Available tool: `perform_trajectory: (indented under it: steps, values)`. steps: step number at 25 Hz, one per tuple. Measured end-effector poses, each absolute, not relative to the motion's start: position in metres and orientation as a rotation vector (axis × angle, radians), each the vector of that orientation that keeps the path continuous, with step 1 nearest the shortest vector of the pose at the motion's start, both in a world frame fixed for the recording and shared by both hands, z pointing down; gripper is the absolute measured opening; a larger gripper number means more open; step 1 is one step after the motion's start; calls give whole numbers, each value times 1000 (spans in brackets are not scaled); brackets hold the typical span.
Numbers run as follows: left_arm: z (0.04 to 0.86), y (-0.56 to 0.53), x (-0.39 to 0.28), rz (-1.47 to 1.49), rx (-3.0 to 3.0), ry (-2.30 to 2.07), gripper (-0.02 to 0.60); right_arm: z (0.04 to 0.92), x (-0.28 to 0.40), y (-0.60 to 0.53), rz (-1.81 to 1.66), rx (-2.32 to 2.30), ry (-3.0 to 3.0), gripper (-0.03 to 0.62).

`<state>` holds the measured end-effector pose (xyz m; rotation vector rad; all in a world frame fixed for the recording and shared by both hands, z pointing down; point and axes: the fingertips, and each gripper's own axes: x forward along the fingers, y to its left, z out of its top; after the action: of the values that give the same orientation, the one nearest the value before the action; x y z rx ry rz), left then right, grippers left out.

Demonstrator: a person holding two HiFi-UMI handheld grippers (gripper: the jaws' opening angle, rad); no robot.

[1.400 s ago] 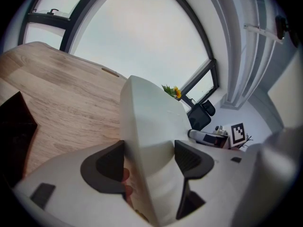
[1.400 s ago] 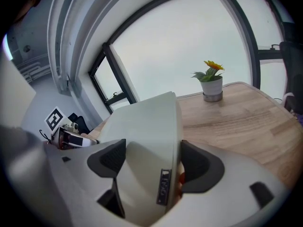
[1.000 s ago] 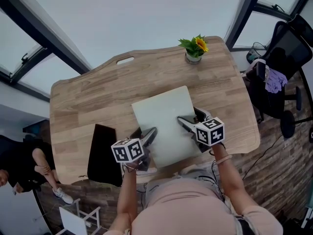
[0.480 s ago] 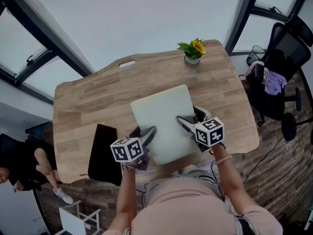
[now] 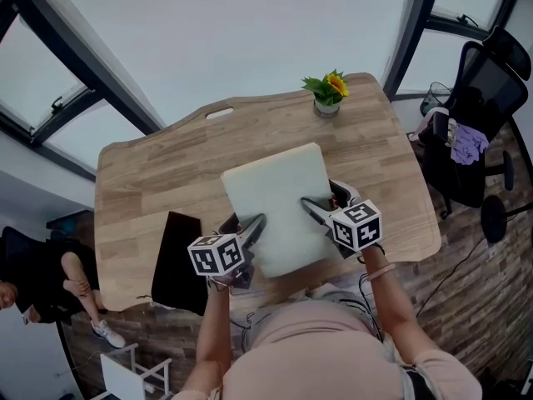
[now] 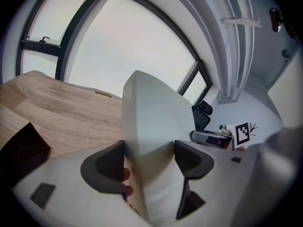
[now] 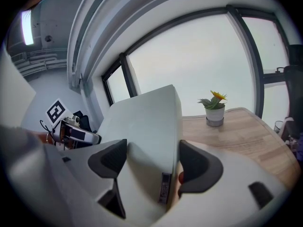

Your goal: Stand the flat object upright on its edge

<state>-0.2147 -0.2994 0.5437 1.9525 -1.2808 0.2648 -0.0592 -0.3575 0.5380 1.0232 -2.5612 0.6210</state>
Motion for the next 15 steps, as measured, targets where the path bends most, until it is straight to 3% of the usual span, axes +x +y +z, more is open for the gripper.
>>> perform_trajectory:
  steps: [15]
  values:
    - [521,-306,-208,271,2028,-1348,305,515,-52,-361,485,1062,-2612,345]
